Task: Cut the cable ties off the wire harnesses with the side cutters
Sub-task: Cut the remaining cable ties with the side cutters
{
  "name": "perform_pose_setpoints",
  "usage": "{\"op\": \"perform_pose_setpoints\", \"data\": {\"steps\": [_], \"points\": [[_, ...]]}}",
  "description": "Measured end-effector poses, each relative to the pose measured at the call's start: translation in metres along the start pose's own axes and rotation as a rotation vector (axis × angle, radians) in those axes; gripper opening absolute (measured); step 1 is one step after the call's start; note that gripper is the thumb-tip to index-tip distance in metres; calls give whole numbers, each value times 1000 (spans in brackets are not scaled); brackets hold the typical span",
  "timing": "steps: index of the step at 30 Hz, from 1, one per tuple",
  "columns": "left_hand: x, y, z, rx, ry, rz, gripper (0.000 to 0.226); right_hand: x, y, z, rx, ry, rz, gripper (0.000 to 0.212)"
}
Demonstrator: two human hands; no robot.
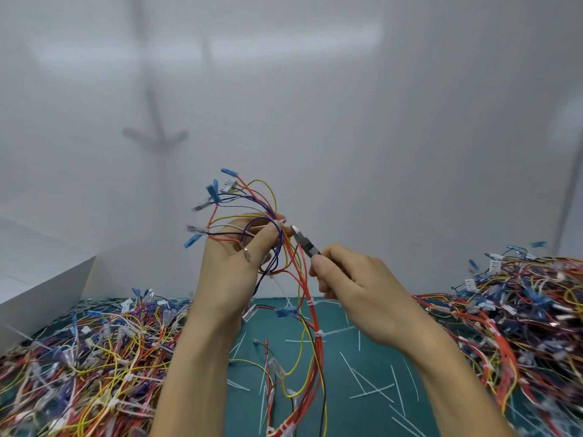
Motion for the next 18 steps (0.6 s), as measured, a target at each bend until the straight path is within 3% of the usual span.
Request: {"op": "perform_pose_setpoints", "data": {"steps": [5, 18], "points": [[-4, 0, 0, -135, -43, -30, 6, -2, -5, 0, 24, 95, -59, 37], [-4, -2, -3, -186, -58, 13, 13, -2, -8, 0, 58, 119, -75, 40]]}}
Point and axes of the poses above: each hand's wrist, its own z-axis towards the middle knuckle, its own x-axis out of the back of the hand, y = z × x, the point moved 1 cm from there along z, towards the middle knuckle, and after that the axes turned 11 degrees about y, right-handed, at the moved point
